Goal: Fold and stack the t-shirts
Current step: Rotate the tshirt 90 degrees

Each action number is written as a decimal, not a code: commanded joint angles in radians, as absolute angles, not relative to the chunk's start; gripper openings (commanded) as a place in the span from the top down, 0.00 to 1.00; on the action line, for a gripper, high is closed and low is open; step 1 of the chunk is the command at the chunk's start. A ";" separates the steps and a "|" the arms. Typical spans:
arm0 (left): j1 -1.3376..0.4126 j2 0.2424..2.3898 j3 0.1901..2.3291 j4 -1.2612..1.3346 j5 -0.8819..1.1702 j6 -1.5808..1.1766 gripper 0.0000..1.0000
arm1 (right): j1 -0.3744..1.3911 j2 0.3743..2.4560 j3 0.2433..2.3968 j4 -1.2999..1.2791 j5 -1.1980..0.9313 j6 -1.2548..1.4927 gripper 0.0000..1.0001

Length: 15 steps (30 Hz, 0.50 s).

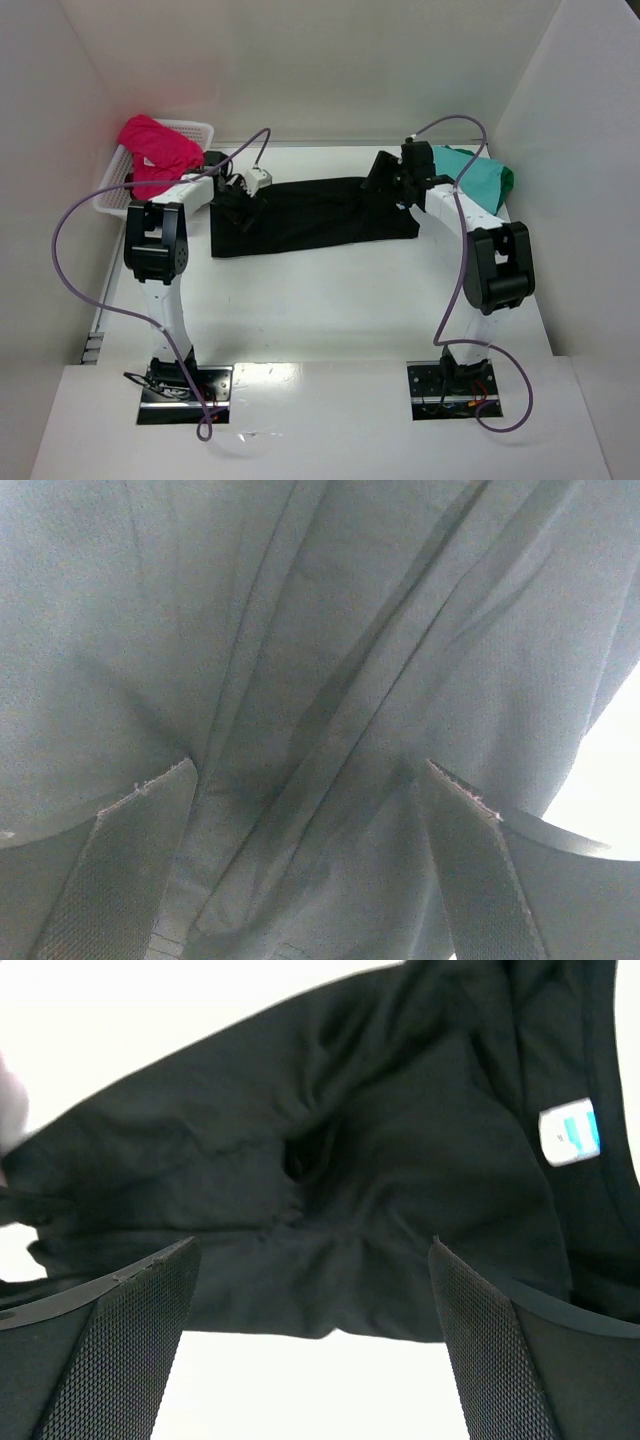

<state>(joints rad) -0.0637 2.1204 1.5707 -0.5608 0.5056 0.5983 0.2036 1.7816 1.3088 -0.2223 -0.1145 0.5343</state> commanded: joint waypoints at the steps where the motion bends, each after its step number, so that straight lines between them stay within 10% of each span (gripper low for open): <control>1: -0.083 2.161 1.612 -0.601 0.519 0.611 0.00 | 0.189 1.677 1.278 -0.212 -0.078 0.535 0.00; 15: -0.250 2.052 1.492 -0.674 0.446 0.459 0.00 | 0.178 1.612 1.234 -0.211 -0.067 0.535 0.00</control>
<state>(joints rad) -0.1536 2.1074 1.5579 -0.5764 0.4553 0.5445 0.1822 1.6622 1.2612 -0.2287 -0.0856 0.5343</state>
